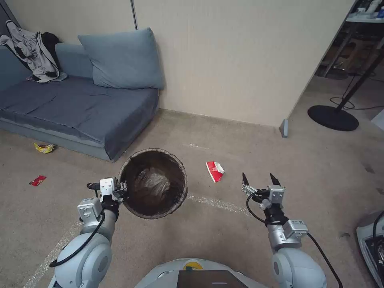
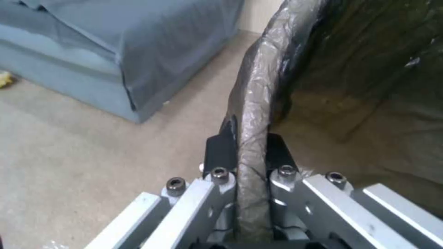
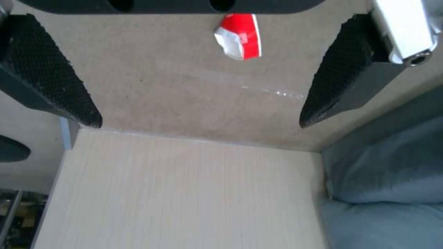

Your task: Pick up the trash bin, then pick up the garbage from the floor and place it into the trash bin.

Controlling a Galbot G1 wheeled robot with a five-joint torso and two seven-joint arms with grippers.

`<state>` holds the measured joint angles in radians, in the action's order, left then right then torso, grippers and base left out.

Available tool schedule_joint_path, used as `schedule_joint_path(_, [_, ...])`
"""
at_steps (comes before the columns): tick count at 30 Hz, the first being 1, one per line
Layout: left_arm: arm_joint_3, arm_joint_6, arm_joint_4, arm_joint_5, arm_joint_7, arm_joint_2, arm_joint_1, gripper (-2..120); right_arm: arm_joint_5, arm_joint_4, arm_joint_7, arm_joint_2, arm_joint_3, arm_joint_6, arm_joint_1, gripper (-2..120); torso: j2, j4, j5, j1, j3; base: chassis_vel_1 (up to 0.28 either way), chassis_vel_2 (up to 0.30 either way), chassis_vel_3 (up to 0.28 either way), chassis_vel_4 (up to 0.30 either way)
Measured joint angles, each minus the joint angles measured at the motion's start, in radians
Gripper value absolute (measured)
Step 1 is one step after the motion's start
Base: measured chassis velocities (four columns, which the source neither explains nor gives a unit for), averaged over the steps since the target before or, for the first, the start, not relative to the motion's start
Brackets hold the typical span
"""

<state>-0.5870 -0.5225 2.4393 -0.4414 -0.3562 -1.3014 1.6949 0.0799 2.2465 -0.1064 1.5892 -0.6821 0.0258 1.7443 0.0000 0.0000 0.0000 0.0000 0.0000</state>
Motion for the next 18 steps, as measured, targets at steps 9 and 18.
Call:
schedule_joint_path(9, [-0.003, 0.0, 0.006, 0.017, -0.002, -0.004, 0.001, 0, 0.013, 0.006, -0.051, -0.002, -0.005, -0.005, 0.002, 100, 0.0, 0.0, 0.0, 0.0, 0.0, 0.0, 0.0, 0.0, 0.0])
schedule_joint_path(18, [-0.004, 0.001, 0.001, 0.02, -0.002, -0.005, 0.001, 0, 0.011, 0.01, -0.059, -0.001, -0.008, -0.005, 0.003, 100, 0.0, 0.0, 0.0, 0.0, 0.0, 0.0, 0.0, 0.0, 0.0])
